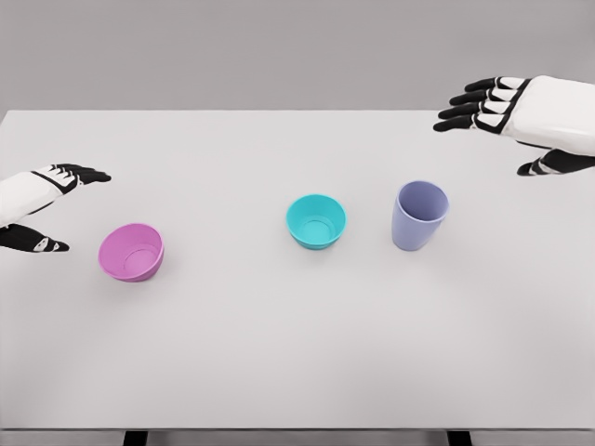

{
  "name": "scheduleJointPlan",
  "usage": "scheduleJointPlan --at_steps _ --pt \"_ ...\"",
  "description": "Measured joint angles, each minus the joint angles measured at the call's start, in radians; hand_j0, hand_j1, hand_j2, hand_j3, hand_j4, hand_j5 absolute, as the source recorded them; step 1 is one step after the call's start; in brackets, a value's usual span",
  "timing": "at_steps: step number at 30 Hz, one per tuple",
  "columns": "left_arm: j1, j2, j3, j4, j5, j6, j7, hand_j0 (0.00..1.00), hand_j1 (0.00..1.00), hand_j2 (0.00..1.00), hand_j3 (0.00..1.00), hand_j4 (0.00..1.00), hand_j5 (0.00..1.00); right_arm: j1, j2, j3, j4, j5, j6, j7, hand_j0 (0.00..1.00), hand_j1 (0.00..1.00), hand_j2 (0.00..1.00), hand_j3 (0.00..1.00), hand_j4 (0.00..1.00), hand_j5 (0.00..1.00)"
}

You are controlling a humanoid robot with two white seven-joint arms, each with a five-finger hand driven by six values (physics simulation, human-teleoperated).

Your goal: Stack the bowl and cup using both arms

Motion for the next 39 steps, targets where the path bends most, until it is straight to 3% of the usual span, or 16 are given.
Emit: scheduleJointPlan --at_steps 8,11,13,15,19,20,21,24,26,28,30,39 --pt "-0.011 -0.004 0.002 0.004 -0.001 0.000 -0.004 1.00 1.00 1.00 1.00 1.00 1.00 -0.002 -0.010 -0.003 0.000 -0.010 0.000 0.000 1.00 1.00 1.00 1.00 1.00 1.00" --pt "-0.051 0.008 0.010 -0.014 0.010 0.000 -0.095 1.00 1.00 1.00 1.00 1.00 1.00 0.018 -0.073 -0.002 0.000 -0.015 0.000 0.000 1.00 1.00 1.00 1.00 1.00 1.00" --pt "-0.069 0.031 0.009 -0.054 0.027 0.000 -0.188 1.00 1.00 1.00 1.00 1.00 1.00 0.029 -0.098 0.011 -0.001 -0.021 0.000 0.000 1.00 1.00 1.00 1.00 1.00 1.00" --pt "-0.080 0.053 0.006 -0.121 0.048 -0.001 -0.253 1.00 1.00 1.00 1.00 1.00 1.00 0.031 -0.048 0.007 -0.001 -0.034 0.000 0.000 1.00 1.00 1.00 1.00 1.00 1.00" --pt "-0.123 0.077 -0.009 -0.241 0.080 -0.001 -0.303 1.00 1.00 1.00 1.00 1.00 1.00 0.040 -0.068 0.004 -0.001 -0.045 0.000 0.000 1.00 1.00 1.00 1.00 1.00 1.00" --pt "-0.156 0.079 -0.021 -0.259 0.082 0.000 -0.308 1.00 1.00 1.00 1.00 1.00 1.00 0.035 -0.082 0.004 -0.001 -0.044 0.000 0.000 1.00 1.00 1.00 1.00 1.00 1.00" --pt "-0.196 0.079 -0.043 -0.272 0.083 0.000 -0.311 1.00 1.00 1.00 1.00 1.00 1.00 0.032 -0.092 0.003 -0.001 -0.043 0.000 0.000 1.00 1.00 1.00 1.00 1.00 1.00" --pt "-0.444 0.072 -0.208 -0.275 0.088 0.002 -0.317 1.00 1.00 1.00 1.00 1.00 1.00 0.029 -0.103 -0.002 -0.001 -0.042 0.000 0.000 1.00 1.00 1.00 1.00 1.00 1.00" --pt "-0.500 0.066 -0.348 -0.254 0.102 0.001 -0.319 1.00 1.00 1.00 1.00 1.00 1.00 0.025 -0.105 -0.004 -0.001 -0.041 0.000 0.000 1.00 1.00 1.00 1.00 1.00 1.00" --pt "-0.499 0.065 -0.438 -0.241 0.120 -0.001 -0.320 1.00 1.00 1.00 1.00 1.00 1.00 0.018 -0.106 -0.005 -0.001 -0.041 0.000 0.000 1.00 1.00 1.00 1.00 1.00 1.00" --pt "-0.499 0.071 -0.485 -0.234 0.140 -0.001 -0.321 1.00 1.00 1.00 1.00 1.00 1.00 0.018 -0.106 -0.005 0.000 -0.041 0.000 0.000 1.00 1.00 1.00 1.00 1.00 1.00" --pt "-0.492 0.111 -0.543 -0.227 0.218 0.011 -0.321 1.00 1.00 1.00 1.00 1.00 1.00 0.018 -0.114 -0.005 -0.002 -0.039 0.000 0.000 1.00 1.00 1.00 1.00 1.00 1.00"
